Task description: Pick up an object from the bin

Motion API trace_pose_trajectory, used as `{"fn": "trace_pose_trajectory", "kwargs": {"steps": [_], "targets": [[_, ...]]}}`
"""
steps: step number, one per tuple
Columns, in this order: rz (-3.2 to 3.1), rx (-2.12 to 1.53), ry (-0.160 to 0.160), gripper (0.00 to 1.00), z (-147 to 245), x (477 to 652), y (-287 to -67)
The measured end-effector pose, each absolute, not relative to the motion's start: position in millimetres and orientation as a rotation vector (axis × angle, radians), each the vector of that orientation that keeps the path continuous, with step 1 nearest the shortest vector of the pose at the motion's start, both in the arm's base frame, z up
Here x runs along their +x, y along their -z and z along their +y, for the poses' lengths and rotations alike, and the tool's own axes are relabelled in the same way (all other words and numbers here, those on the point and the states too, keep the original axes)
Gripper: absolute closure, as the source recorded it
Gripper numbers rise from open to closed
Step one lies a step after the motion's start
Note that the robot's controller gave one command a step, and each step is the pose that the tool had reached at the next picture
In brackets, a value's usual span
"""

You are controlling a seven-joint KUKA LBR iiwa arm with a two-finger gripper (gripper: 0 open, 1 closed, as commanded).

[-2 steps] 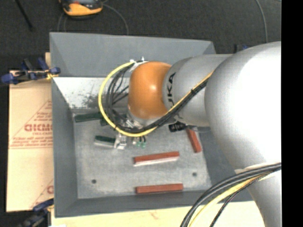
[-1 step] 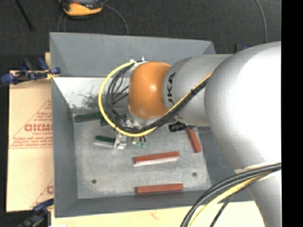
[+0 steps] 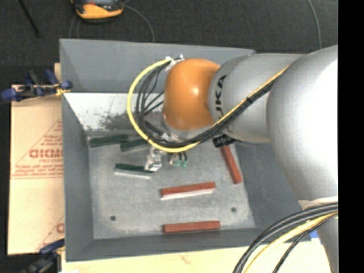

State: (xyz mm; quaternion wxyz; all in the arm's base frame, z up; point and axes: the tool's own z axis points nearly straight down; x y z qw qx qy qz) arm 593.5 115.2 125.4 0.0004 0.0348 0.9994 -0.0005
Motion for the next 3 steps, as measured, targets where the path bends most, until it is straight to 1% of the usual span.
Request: {"fn": "trace_pose_trajectory", "kwargs": {"steps": [1, 2, 3], "targets": [[3.123, 0.104, -0.005, 1.0, 118, 614.7, -136], [3.149, 0.112, 0.002, 1.0, 110, 604.7, -153], [3.128, -0.103, 0.0, 1.0, 97, 604.9, -184]]}}
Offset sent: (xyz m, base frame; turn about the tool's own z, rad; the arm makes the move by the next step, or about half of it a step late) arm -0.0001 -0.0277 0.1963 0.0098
